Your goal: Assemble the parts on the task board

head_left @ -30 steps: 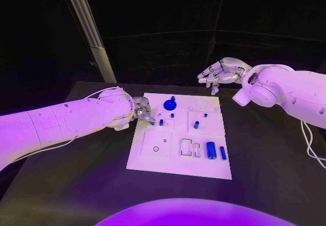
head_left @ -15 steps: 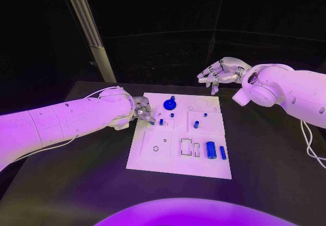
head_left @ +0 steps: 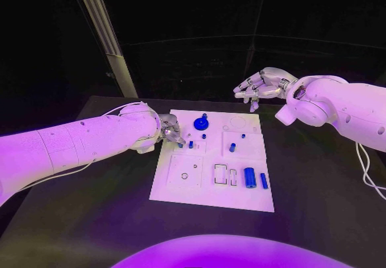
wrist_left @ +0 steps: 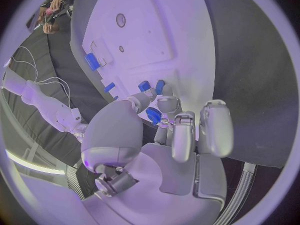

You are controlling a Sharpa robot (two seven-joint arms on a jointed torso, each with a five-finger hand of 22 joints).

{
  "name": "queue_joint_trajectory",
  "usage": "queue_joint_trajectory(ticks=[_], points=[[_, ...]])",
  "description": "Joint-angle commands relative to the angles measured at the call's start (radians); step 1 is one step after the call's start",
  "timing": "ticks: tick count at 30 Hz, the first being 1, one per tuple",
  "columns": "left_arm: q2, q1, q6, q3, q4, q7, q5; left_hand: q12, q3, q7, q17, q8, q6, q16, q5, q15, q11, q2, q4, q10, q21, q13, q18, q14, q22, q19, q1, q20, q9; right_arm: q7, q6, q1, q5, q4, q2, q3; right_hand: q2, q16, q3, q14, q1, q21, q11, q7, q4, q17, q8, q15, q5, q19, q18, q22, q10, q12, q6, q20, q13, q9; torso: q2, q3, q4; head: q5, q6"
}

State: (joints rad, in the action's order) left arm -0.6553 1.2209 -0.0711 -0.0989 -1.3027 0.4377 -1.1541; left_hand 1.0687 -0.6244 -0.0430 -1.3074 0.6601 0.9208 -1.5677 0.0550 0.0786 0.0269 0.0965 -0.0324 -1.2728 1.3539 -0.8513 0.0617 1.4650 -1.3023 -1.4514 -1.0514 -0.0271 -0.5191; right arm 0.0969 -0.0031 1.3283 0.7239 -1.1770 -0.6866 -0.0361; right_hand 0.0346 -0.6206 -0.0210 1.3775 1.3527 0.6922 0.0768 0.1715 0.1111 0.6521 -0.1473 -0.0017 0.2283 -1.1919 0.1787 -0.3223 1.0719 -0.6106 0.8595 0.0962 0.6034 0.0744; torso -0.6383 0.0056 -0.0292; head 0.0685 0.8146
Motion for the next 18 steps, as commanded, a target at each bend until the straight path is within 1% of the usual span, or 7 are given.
queue_joint_trajectory(ticks=[1,5,10,18], points=[[0.004,0.000,-0.001,0.000,0.001,0.012,0.006,0.006,0.013,0.004,-0.263,0.000,0.006,-0.003,-0.001,0.009,0.004,0.008,-0.016,-0.002,0.007,-0.005,0.001,0.106,-0.003,-0.006,0.022,0.003,0.002,0.011,0.008,0.002,-0.001,0.000,0.001,0.000,0.005,0.005,0.004,-0.003,0.004,-0.005,0.003,-0.002,0.004,0.002,-0.005,0.000,0.003,-0.001,0.005,0.001,-0.008,0.003,-0.006,0.005,0.000,0.000,0.000,0.0002,-0.0002,-0.003,0.001],[0.006,0.000,-0.004,0.000,0.003,0.020,0.006,0.013,0.028,0.006,-0.263,0.002,0.013,-0.003,-0.001,0.010,0.005,0.013,-0.024,-0.007,0.009,-0.013,0.000,0.106,-0.006,-0.007,0.036,0.004,0.003,0.011,0.008,0.002,-0.001,0.000,0.001,0.000,0.005,0.005,0.004,-0.003,0.004,-0.005,0.003,-0.002,0.004,0.002,-0.005,0.000,0.003,-0.001,0.005,0.001,-0.008,0.003,-0.006,0.005,0.000,0.000,0.000,-0.0005,-0.0007,-0.003,0.001],[0.007,0.000,-0.007,0.000,0.005,0.026,0.006,0.017,0.036,0.008,-0.263,0.004,0.018,-0.003,-0.001,0.012,0.007,0.016,-0.027,-0.010,0.010,-0.018,0.000,0.106,-0.009,-0.008,0.042,0.005,0.002,0.011,0.008,0.002,-0.001,0.000,0.001,0.000,0.005,0.005,0.004,-0.003,0.004,-0.005,0.003,-0.002,0.004,0.002,-0.005,0.000,0.003,-0.001,0.005,0.001,-0.008,0.003,-0.006,0.005,0.000,0.000,0.000,-0.0003,-0.0008,-0.003,0.003],[0.007,0.000,0.010,0.000,0.011,0.034,0.006,0.018,0.050,0.010,-0.263,0.006,0.022,-0.003,0.000,0.013,0.009,0.020,-0.037,-0.010,0.009,-0.016,0.000,0.106,-0.008,-0.008,0.055,0.007,0.003,0.011,0.007,0.002,-0.001,0.000,0.001,0.000,0.006,0.007,0.003,-0.003,0.005,-0.008,0.003,-0.001,0.006,0.003,-0.007,0.000,0.005,-0.003,0.005,0.003,-0.009,0.002,-0.007,0.005,0.000,0.000,0.000,-0.0003,-0.0013,-0.003,0.003]])
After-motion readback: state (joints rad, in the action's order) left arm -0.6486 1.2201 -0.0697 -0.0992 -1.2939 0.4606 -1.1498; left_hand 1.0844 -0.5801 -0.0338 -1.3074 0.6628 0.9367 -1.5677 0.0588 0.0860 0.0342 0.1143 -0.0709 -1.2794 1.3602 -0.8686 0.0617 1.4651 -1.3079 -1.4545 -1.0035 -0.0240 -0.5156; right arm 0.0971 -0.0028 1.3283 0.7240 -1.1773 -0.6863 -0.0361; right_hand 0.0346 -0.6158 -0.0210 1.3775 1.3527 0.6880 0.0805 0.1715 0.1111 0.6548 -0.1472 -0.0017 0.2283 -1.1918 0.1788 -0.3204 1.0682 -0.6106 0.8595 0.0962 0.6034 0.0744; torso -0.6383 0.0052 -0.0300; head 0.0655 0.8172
